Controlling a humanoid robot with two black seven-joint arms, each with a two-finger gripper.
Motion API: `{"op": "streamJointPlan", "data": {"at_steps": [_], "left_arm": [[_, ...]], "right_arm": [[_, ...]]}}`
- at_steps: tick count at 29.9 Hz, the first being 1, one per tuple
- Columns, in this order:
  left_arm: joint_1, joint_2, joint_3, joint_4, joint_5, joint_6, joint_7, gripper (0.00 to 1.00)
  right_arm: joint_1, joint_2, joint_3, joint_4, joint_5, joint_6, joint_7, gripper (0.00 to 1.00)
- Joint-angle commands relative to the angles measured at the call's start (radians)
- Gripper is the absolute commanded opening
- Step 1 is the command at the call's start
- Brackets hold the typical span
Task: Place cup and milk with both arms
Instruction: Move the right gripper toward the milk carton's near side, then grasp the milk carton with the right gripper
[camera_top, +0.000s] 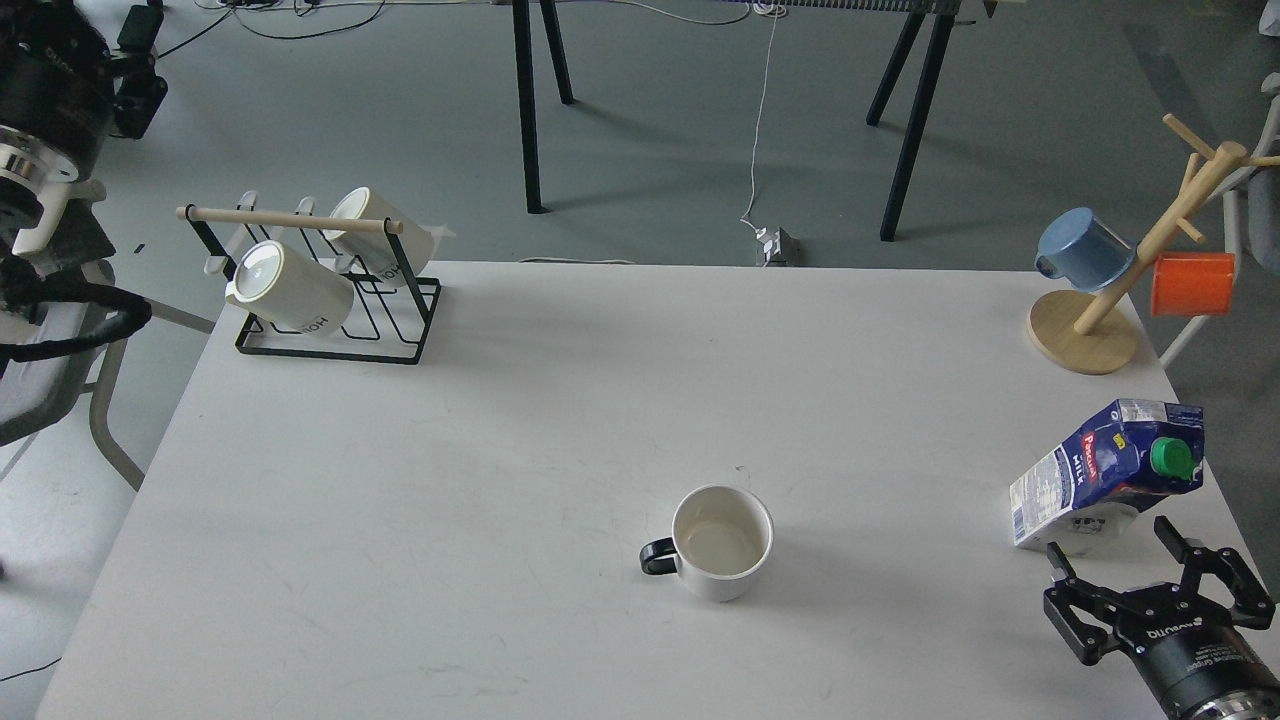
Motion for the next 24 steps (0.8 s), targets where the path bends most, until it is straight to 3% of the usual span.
{"op": "streamJointPlan", "data": {"at_steps": [1,24], "left_arm": [[0.000,0.003,0.000,0.000,-0.001,-0.001,0.000,1.00],[0.002,0.003,0.000,0.000,-0.001,-0.001,0.000,1.00]], "right_arm": [[-0.027,0.002,0.041,-0.002,0.001,0.000,0.028,1.00],[0.024,0.049,0.049,-0.008,-0.003,0.000,0.030,1.00]]}}
